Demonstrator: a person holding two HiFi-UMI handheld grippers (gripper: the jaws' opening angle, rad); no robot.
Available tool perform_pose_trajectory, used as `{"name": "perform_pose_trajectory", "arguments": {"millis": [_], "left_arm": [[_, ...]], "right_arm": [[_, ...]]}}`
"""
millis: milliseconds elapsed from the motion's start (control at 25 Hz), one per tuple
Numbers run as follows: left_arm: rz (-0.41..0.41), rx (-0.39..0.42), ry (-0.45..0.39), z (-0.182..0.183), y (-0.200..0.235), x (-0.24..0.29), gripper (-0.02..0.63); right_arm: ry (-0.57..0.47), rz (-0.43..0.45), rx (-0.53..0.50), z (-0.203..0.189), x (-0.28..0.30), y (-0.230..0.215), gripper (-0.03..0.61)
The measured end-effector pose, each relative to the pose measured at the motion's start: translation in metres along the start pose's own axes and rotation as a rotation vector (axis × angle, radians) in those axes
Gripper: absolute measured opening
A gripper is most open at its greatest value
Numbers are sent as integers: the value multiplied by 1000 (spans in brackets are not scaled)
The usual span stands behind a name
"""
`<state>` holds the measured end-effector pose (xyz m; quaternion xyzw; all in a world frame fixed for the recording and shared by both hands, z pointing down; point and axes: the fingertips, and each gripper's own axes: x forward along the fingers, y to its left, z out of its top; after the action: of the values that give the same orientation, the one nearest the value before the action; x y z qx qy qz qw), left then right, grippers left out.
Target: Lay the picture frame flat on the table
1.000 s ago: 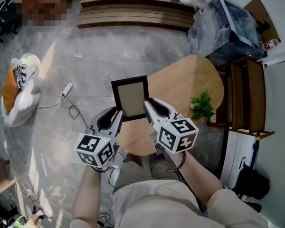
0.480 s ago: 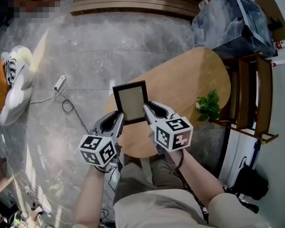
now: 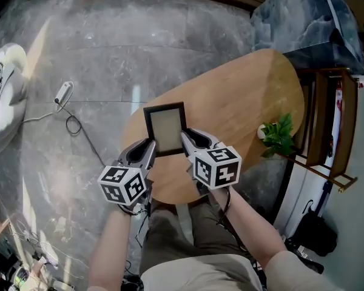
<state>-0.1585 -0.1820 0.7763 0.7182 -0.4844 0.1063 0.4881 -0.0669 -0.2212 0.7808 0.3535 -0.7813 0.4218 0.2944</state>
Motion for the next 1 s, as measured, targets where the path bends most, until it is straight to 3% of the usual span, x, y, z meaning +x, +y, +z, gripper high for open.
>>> {"name": "perform_pose_trajectory", "arguments": {"millis": [520,720,1000], "left_arm": [[78,-79,126,-69,85,74,69],[124,-163,118,-83,110,90,69],[149,-150,124,-91,121,99,67]], "right_arm": [[104,3,31,-64,104,-49,57],[138,29,52,-78,129,-55,57],[178,12,23,-93,144,-60,68]]}}
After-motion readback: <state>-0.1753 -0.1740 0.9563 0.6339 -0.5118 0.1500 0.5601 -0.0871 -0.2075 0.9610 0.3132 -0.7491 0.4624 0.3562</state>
